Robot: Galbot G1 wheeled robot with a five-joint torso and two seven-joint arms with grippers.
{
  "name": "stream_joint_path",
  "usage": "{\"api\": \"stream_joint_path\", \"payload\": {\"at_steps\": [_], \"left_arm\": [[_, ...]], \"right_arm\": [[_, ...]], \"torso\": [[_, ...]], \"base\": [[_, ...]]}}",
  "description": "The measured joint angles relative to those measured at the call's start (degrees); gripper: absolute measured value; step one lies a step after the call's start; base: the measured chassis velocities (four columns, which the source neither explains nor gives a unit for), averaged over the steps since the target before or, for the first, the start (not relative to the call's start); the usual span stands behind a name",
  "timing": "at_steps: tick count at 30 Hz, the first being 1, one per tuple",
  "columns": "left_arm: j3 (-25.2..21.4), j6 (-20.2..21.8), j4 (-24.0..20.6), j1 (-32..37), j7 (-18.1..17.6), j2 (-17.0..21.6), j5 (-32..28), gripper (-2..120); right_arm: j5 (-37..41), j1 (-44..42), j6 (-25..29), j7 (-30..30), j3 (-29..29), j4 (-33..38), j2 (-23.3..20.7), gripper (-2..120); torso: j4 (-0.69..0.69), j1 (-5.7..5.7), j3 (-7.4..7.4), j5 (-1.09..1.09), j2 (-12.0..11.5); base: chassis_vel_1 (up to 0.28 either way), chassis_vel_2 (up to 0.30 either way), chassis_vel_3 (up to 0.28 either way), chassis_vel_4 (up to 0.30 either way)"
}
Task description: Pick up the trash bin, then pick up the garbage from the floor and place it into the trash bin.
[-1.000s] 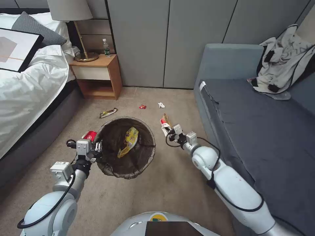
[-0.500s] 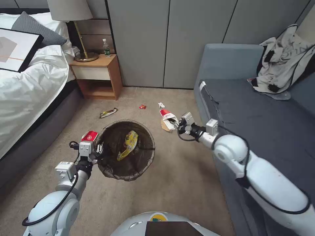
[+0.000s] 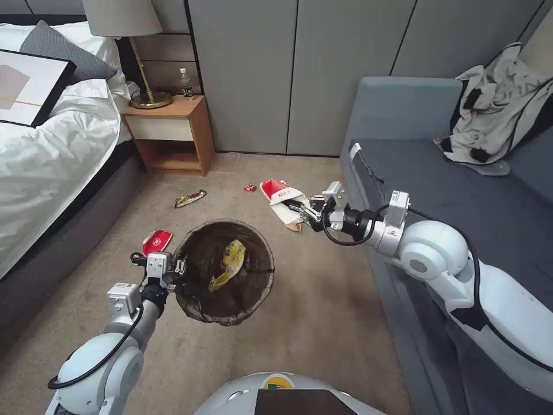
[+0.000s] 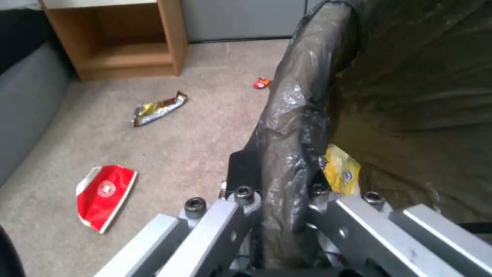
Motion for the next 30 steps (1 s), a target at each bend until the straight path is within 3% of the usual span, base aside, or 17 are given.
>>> {"api": "stream_joint_path", "payload": {"at_steps": [6, 14, 19, 30], "left_arm": [[0.12, 0.52, -0.09, -0.33, -0.16, 0.11, -0.31, 2], [-0.1, 0.94, -0.2, -0.71, -0.18, 0.41, -0.7, 2], [-0.28, 0.99, -0.2, -0.94, -0.21, 0.43, -1.08, 2], [-0.56, 1.23, -0.06, -1.4, -0.3, 0.42, -1.61, 2]], "right_arm": [[0.4, 5.13, -1.18, -0.21, -4.86, 0.31, 2.5, 0], [0.69, 14.68, -2.23, 1.97, -18.63, -0.54, 7.41, 0], [-0.17, 16.75, -2.97, 3.15, -23.33, -1.76, 9.59, 0], [-2.75, 17.26, -3.42, 3.61, -26.06, -2.99, 10.9, 0]], "torso": [[0.0, 0.0, 0.0, 0.0, 0.0], [0.01, 0.0, 0.0, -0.01, 0.0], [0.01, 0.0, 0.0, 0.0, 0.0], [0.0, 0.0, 0.0, 0.0, 0.0]], "base": [[0.0, 0.0, 0.0, 0.0], [0.0, 0.0, 0.0, 0.0], [0.0, 0.0, 0.0, 0.0], [0.0, 0.0, 0.0, 0.0]]}}
